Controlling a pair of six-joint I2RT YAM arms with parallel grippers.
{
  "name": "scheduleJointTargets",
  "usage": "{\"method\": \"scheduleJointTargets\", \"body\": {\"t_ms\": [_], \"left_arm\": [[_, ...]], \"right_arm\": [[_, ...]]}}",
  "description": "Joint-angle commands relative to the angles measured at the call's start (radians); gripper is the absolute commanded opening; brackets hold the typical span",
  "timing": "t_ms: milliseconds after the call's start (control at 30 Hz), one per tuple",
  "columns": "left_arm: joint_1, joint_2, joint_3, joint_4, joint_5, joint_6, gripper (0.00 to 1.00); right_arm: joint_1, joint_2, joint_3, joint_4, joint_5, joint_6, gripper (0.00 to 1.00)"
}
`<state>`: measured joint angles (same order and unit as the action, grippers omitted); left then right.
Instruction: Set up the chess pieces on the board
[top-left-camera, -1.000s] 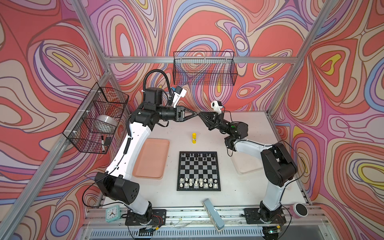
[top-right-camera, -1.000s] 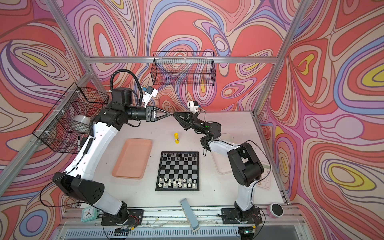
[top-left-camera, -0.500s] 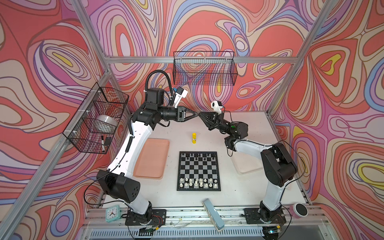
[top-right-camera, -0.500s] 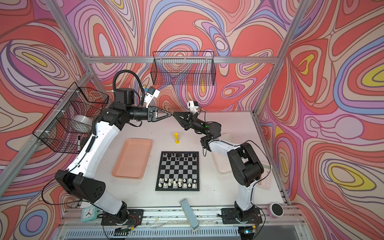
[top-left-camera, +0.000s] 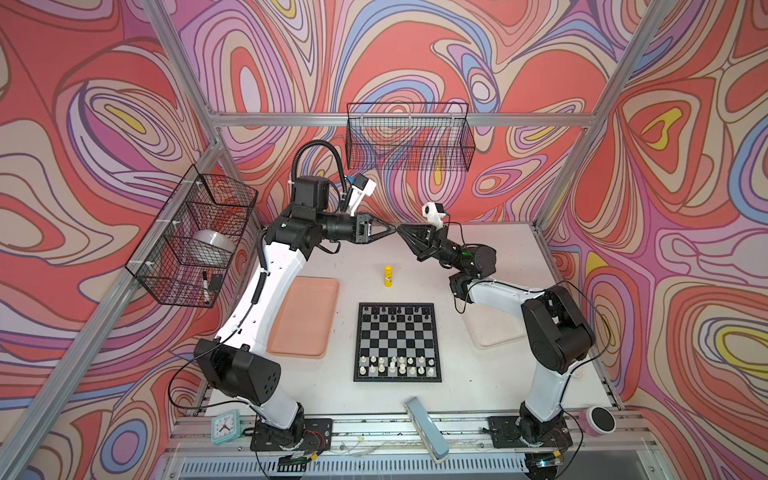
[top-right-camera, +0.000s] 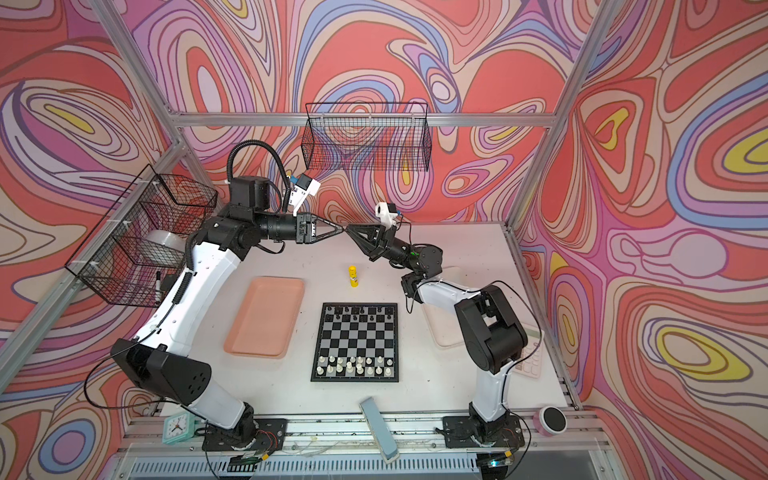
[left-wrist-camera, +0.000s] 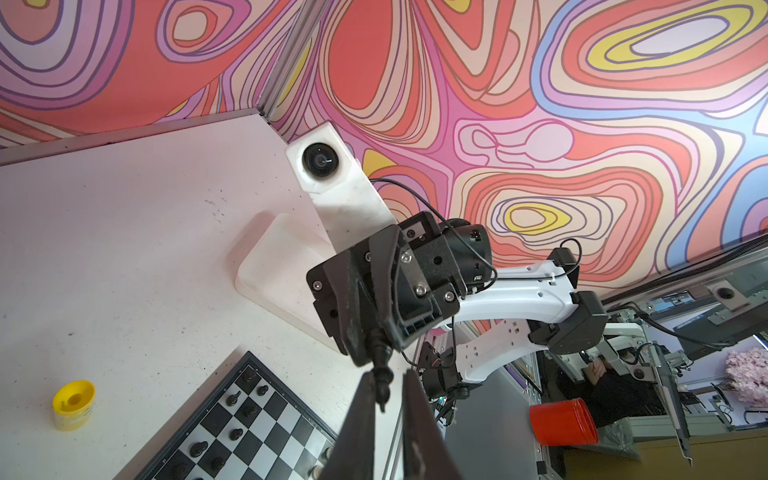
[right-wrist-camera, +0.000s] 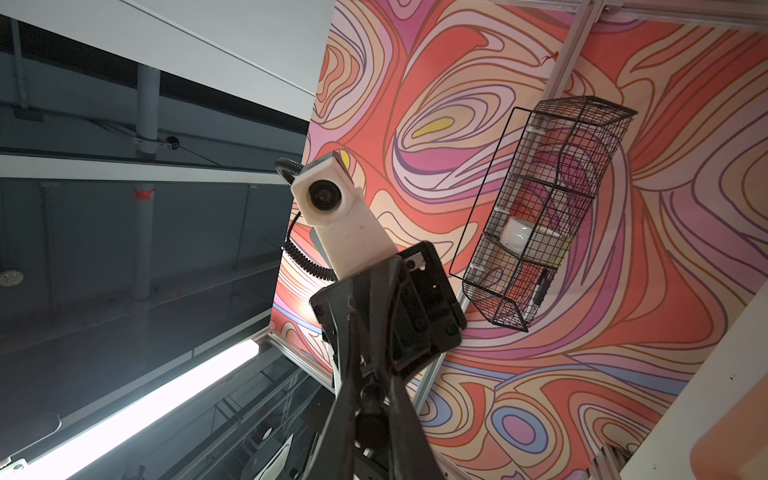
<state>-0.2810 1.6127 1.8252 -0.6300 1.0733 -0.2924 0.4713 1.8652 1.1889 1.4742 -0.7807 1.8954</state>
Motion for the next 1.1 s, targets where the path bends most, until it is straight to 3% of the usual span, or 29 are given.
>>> {"method": "scheduleJointTargets", "body": {"t_ms": [0, 433, 833, 1067], "left_arm": [[-0.01, 0.013, 0.012, 0.027, 0.019, 0.002, 0.16], [-0.019, 0.018, 0.013, -0.002, -0.01, 0.032, 0.0], [-0.023, 0.009, 0.008, -0.046, -0.034, 0.083, 0.0], [-0.023, -0.012, 0.008, -0.114, -0.068, 0.159, 0.0]], "right_arm": [[0.001, -0.009, -0.018, 0.018, 0.001, -0.016, 0.08], [0.0, -0.002, -0.014, 0.017, -0.003, -0.018, 0.08], [-0.003, 0.015, -0.018, 0.016, 0.014, -0.016, 0.36], [-0.025, 0.024, -0.031, 0.016, 0.028, -0.016, 0.41]]}}
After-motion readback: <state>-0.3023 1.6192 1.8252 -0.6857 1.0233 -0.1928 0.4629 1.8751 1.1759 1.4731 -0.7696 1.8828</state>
